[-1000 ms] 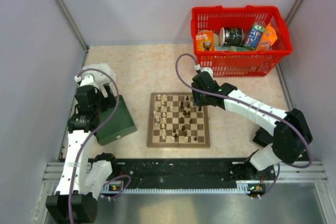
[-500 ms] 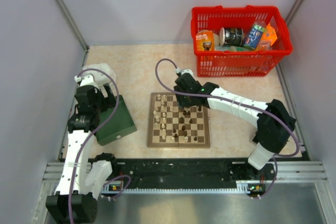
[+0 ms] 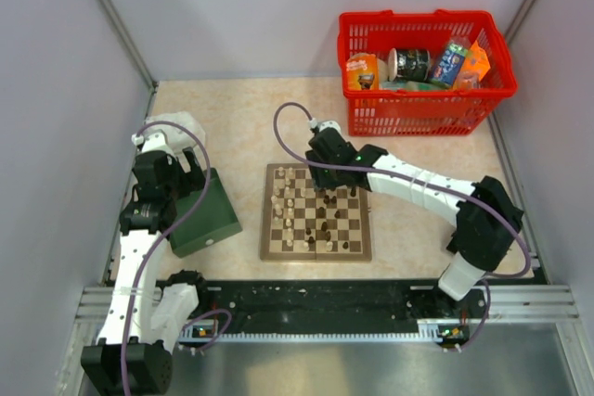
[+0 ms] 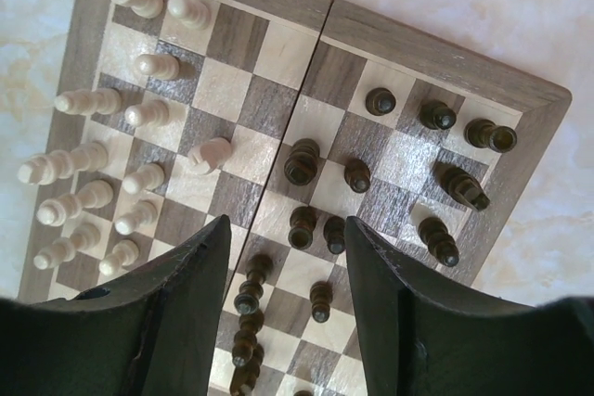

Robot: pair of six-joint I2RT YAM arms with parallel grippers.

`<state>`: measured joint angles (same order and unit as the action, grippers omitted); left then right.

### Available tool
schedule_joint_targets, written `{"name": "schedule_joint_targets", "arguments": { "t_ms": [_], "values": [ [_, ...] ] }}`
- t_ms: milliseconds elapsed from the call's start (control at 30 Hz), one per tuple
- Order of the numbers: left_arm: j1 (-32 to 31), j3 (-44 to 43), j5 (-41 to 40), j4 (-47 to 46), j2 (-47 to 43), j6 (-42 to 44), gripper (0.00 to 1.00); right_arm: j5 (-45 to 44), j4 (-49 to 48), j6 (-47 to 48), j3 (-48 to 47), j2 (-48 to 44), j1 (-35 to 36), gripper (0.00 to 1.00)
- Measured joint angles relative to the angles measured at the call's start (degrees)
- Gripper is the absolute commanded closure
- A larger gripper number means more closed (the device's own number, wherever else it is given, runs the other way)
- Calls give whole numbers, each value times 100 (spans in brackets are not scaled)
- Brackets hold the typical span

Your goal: Set up the chess pieces on the board

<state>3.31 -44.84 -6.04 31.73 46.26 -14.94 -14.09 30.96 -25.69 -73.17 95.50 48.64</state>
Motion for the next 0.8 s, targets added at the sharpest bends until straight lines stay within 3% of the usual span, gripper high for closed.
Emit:
{"name": "schedule_joint_targets", "arguments": {
  "t_ms": [800],
  "values": [
    [0,0,2,0,2,-2,2,354,146,-232,525,-883,83,47]
  ]
}}
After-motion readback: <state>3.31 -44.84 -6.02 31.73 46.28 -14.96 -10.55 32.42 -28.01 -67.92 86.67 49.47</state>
